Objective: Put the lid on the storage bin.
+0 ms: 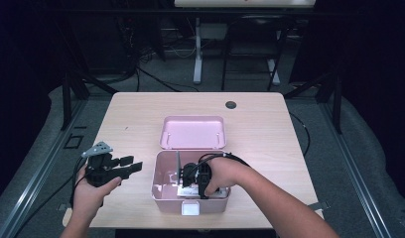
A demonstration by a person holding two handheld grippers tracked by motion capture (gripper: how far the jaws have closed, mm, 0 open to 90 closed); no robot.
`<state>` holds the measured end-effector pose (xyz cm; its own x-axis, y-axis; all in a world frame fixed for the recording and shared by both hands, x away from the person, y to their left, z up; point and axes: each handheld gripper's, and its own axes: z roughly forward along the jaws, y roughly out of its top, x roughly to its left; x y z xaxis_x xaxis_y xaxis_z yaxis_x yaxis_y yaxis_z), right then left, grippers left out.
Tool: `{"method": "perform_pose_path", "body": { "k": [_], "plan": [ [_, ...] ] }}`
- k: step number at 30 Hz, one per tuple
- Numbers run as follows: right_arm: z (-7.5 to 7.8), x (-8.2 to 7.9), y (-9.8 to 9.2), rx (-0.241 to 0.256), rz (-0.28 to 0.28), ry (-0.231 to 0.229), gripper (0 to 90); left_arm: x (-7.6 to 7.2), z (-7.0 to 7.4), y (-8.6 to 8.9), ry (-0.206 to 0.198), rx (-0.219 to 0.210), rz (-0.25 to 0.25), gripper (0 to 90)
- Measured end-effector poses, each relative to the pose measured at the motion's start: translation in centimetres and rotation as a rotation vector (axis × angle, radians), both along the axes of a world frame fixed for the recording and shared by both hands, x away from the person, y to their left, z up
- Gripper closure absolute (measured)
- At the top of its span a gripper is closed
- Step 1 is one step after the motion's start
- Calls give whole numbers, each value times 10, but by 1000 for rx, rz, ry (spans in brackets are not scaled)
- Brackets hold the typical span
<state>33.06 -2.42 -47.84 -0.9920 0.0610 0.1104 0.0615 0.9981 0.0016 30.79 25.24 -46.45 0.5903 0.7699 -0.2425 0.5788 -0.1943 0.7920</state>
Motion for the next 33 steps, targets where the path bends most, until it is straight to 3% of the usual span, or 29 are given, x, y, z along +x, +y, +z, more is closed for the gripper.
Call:
{"method": "perform_pose_path", "body": {
  "k": [7, 9, 10, 13, 20, 29, 33],
  "plan": [
    [2, -1, -1, 7, 15, -10, 611, 0, -1, -1, 0, -6, 1, 506],
    [2, -2, -1, 12, 30, -8, 611, 0, -1, -1, 1, -5, 1, 506],
    [2, -3, -1, 16, 65, -2, 612, 0, -1, 0, 1, -2, 2, 506],
    [2, -3, -1, 16, 72, 7, 610, 0, -1, 0, 0, -5, 1, 505],
    [2, 0, -1, 9, 14, 17, 609, 0, -1, 0, 1, -4, 2, 505],
    [2, 0, -1, 4, -8, 28, 585, 0, -1, 0, -1, -5, 2, 505],
    [6, 0, -3, 28, -27, 27, 555, 0, 0, 0, -5, -8, 3, 506]
  ]
}}
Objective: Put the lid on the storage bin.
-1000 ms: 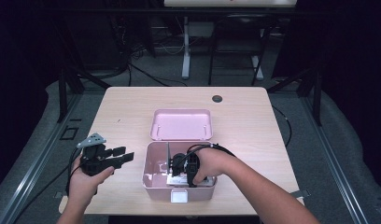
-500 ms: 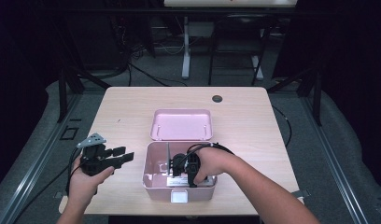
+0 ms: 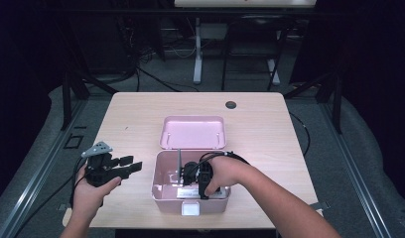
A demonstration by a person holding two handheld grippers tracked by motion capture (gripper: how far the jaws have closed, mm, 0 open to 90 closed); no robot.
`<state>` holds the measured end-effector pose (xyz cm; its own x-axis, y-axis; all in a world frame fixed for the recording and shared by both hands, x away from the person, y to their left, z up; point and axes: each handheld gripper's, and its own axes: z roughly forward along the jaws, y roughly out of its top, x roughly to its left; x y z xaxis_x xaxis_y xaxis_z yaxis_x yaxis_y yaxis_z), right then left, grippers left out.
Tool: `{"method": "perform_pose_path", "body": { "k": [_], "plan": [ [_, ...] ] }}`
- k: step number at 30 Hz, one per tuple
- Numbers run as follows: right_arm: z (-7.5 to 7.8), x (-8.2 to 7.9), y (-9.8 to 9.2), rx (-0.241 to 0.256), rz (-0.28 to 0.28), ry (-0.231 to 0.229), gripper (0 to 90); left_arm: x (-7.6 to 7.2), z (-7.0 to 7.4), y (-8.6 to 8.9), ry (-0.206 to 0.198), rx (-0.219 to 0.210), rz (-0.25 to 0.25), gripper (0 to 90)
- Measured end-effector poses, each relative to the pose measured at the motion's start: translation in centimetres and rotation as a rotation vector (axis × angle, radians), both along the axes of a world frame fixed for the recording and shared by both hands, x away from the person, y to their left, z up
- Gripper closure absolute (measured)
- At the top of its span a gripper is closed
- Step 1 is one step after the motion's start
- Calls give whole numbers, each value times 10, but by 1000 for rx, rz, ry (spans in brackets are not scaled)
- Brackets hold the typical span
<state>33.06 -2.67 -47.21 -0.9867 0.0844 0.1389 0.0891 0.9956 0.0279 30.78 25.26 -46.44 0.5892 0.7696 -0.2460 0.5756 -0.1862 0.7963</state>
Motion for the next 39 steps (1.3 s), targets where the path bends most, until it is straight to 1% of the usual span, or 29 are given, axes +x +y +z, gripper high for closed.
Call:
{"method": "perform_pose_path", "body": {
  "k": [2, 4, 7, 10, 11, 12, 15, 16, 18, 19, 24, 25, 26, 29, 31, 33, 34, 35, 36, 38, 39],
  "plan": [
    [5, -2, -2, 14, 5, -12, 561, 0, 1, 0, 3, 6, 0, 505],
    [7, -2, -3, 15, 0, -14, 561, 0, 1, 0, 2, 6, -1, 505],
    [13, -3, -6, 32, -18, -23, 557, -1, 1, -1, 0, 1, -2, 505],
    [23, -5, -9, 38, -16, -44, 558, 0, 0, -2, 2, 5, -7, 505],
    [31, -5, -10, 51, -20, -49, 561, -1, 0, -2, 4, 10, -7, 506],
    [31, -5, -10, 51, -20, -49, 561, 0, 0, -3, 3, 7, -10, 506],
    [43, -7, -13, 66, -25, -68, 565, -1, 0, -3, 3, 7, -12, 506],
    [45, -7, -13, 74, -25, -74, 565, -1, 0, -3, 3, 7, -11, 506],
    [51, -8, -16, 82, -39, -80, 570, -1, 0, -3, 0, 8, -12, 508],
    [52, -8, -17, 90, -39, -81, 570, -1, 0, -3, 0, 9, -13, 508],
    [56, -9, -22, 98, -49, -92, 571, -1, 1, -4, -2, 9, -14, 509],
    [59, -10, -26, 110, -59, -106, 572, -1, 1, -4, -2, 10, -15, 511],
    [59, -10, -26, 110, -59, -106, 572, -1, 1, -4, -2, 10, -15, 516],
    [64, -11, -33, 134, -69, -124, 575, -2, 1, -5, -2, 16, -13, 519],
    [68, -12, -41, 158, -89, -148, 573, -2, 1, -5, -3, 14, -11, 519],
    [70, -13, -47, 167, -108, -161, 573, -2, 1, -5, -3, 7, -14, 517],
    [70, -13, -47, 167, -108, -161, 573, -2, 1, -5, -3, 7, -14, 517],
    [71, -13, -51, 174, -115, -171, 573, -2, 1, -5, -4, 7, -13, 517],
    [73, -13, -57, 198, -148, -176, 574, -2, 2, -5, -4, 14, -13, 514],
    [74, -13, -60, 204, -158, -182, 574, -2, 2, -5, -8, 10, -17, 509],
    [75, -13, -64, 210, -171, -184, 574, -2, 2, -6, -10, 12, -16, 509]
  ]
}}
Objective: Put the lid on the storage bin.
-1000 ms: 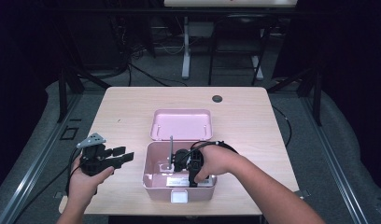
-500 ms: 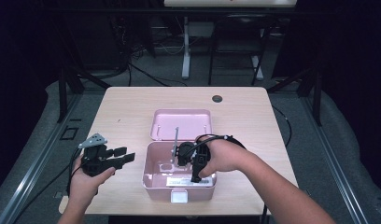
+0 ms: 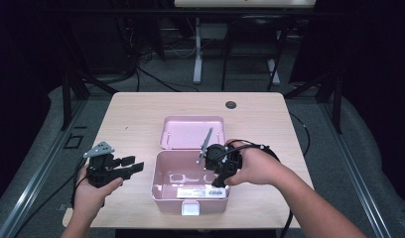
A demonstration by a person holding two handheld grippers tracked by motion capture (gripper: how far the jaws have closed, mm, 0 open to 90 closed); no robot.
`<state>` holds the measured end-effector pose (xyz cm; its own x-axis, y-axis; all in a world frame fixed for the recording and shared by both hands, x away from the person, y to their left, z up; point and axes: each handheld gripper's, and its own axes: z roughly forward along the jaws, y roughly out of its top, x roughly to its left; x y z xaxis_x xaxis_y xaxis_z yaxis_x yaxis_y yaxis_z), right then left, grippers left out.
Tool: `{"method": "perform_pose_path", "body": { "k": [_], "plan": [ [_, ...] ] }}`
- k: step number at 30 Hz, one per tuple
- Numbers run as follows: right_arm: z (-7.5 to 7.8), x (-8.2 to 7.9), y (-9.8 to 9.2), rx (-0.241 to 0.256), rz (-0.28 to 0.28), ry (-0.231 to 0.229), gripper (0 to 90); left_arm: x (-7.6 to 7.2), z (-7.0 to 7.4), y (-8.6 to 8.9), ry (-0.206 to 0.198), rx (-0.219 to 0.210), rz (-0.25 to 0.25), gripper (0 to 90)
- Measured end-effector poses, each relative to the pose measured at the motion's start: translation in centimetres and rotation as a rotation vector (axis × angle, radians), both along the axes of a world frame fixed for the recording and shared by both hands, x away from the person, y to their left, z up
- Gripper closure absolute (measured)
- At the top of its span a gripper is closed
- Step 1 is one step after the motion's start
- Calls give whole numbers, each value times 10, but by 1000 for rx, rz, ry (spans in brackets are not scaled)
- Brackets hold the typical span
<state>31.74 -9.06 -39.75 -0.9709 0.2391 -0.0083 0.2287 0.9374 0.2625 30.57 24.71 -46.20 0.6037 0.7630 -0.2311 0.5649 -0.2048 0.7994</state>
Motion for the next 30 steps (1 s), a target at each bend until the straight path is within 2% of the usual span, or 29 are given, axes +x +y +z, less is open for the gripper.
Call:
{"method": "perform_pose_path", "body": {
  "k": [1, 5, 6, 7, 8, 9, 11, 14, 19, 20, 23, 24, 27, 28, 30],
  "plan": [
    [1, 1, -7, 16, -28, -11, 574, 0, 1, 0, -5, -2, 2, 498],
    [0, 2, -16, 26, -59, -33, 574, -1, 2, -1, -11, -11, -5, 492],
    [0, 2, -22, 38, -85, -48, 574, -1, 2, -2, -13, -7, -9, 492],
    [0, 2, -22, 38, -85, -48, 574, -1, 2, -2, -13, -7, -9, 492],
    [1, 2, -26, 58, -97, -62, 571, -2, 3, -2, -14, -9, -12, 493],
    [1, 2, -26, 58, -97, -62, 571, -2, 3, -3, -20, -10, -18, 493],
    [-1, 1, -32, 91, -115, -79, 567, -3, 4, -4, -22, -1, -43, 509],
    [-2, 1, -35, 103, -124, -90, 560, -4, 4, -6, -23, 9, -61, 522],
    [-4, 2, -44, 147, -181, -116, 559, -5, 4, -8, -31, 12, -68, 542],
    [-5, 4, -48, 155, -200, -134, 560, -5, 5, -9, -28, 20, -73, 555],
    [-5, 6, -51, 171, -234, -140, 564, -5, 4, -11, -35, 16, -74, 568],
    [-5, 8, -54, 200, -262, -143, 566, -5, 3, -12, -38, 21, -78, 583],
    [-6, 10, -56, 214, -277, -153, 565, -6, 3, -14, -37, 25, -82, 593],
    [-8, 11, -58, 236, -303, -158, 573, -7, 3, -16, -37, 29, -87, 601],
    [-9, 12, -59, 239, -322, -168, 582, -7, 2, -17, -39, 29, -87, 602]
  ]
}}
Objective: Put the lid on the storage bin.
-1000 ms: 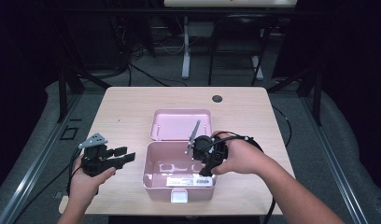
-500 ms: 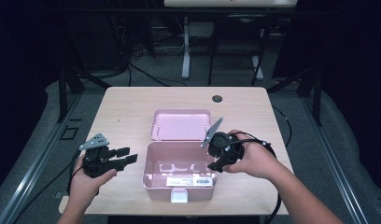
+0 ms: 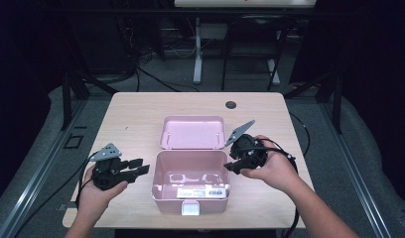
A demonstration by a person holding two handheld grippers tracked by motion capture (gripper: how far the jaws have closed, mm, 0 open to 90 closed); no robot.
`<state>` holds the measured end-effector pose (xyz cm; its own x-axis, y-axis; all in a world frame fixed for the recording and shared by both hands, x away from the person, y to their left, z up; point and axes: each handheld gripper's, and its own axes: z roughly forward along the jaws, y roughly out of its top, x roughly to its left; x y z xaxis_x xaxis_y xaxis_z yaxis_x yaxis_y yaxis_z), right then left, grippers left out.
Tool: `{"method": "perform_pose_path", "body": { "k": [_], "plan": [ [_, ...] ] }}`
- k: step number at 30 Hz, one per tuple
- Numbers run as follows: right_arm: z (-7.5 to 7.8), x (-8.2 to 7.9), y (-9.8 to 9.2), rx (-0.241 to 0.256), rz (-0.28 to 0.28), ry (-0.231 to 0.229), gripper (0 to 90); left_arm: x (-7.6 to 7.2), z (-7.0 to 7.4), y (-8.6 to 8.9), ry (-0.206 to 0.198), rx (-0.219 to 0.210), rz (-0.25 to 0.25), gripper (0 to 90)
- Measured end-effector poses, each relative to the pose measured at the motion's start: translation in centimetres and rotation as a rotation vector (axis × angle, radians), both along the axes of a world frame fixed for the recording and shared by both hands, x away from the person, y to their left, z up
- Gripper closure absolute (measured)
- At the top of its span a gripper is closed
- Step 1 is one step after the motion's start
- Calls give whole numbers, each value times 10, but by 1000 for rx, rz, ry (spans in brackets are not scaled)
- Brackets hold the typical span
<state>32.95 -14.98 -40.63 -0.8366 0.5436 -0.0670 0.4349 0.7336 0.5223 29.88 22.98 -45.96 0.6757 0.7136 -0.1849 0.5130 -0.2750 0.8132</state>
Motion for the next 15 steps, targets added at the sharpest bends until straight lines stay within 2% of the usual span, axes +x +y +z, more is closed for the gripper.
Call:
{"method": "perform_pose_path", "body": {
  "k": [3, 5, 8, 15],
  "plan": [
    [0, 1, -2, 9, -16, -22, 592, 0, 0, -1, 4, 9, 2, 613],
    [-1, 2, -3, 40, -35, -24, 592, 0, -1, -2, 6, 3, 6, 631],
    [-3, 5, -5, 39, -45, -28, 592, 0, -2, -4, 6, 3, 4, 639],
    [-9, 11, -6, 72, -81, -42, 607, -1, -5, -12, 12, 12, -7, 657]
  ]
}}
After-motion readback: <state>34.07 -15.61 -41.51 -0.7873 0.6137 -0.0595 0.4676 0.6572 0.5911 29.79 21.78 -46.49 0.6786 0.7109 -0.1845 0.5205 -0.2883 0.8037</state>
